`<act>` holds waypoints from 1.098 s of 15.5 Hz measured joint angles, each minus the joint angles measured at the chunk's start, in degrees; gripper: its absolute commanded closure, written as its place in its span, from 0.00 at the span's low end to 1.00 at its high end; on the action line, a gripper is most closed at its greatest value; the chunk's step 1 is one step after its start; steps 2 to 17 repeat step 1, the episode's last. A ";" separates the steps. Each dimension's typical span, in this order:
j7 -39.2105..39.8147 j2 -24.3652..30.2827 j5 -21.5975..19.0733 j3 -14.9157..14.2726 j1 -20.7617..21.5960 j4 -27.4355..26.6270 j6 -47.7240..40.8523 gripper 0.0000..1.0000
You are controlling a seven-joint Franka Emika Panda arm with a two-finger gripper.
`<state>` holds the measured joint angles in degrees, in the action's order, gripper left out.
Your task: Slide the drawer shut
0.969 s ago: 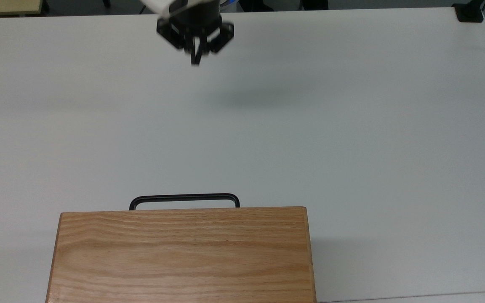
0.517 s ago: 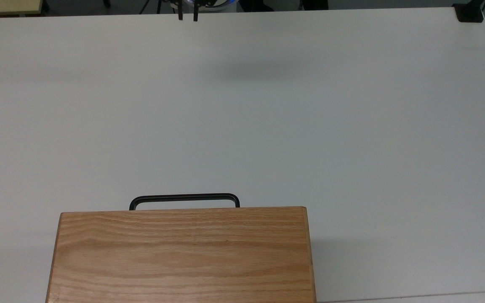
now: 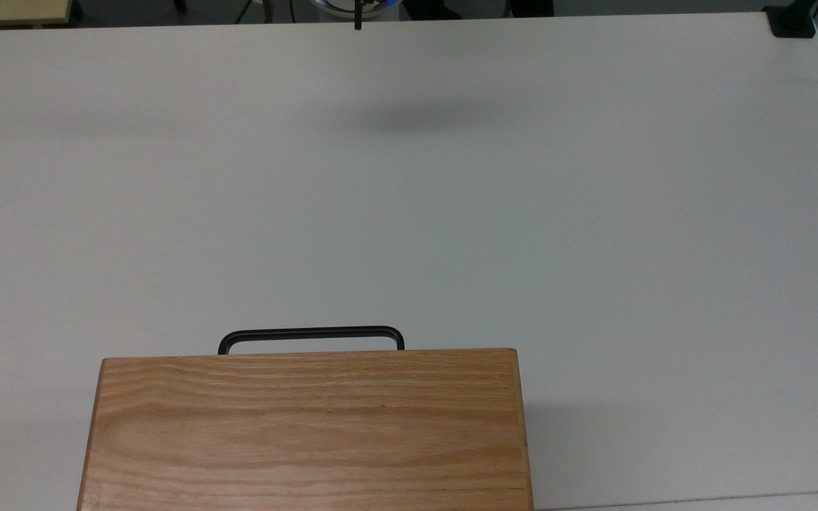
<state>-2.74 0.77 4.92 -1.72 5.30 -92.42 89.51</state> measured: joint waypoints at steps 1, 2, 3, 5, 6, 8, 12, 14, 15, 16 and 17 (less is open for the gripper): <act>0.00 0.00 0.00 0.00 -0.01 0.00 0.00 0.00; 0.00 0.00 0.00 0.00 -0.01 0.00 0.00 0.00; 0.00 0.00 0.00 0.00 -0.01 0.00 0.00 0.00; 0.00 0.00 0.00 0.00 -0.01 0.00 0.00 0.00; 0.00 0.00 0.00 0.00 -0.01 0.00 0.00 0.00; 0.00 0.00 0.00 0.00 -0.01 0.00 0.00 0.00; 0.00 0.00 0.00 0.00 -0.01 0.00 0.00 0.00; 0.00 0.00 0.00 0.00 -0.01 0.00 0.00 0.00; 0.00 0.00 0.00 0.00 -0.01 0.00 0.00 0.00; 0.00 0.00 0.00 0.00 -0.01 0.00 0.00 0.00; 0.00 0.00 0.00 0.00 -0.01 0.00 0.00 0.00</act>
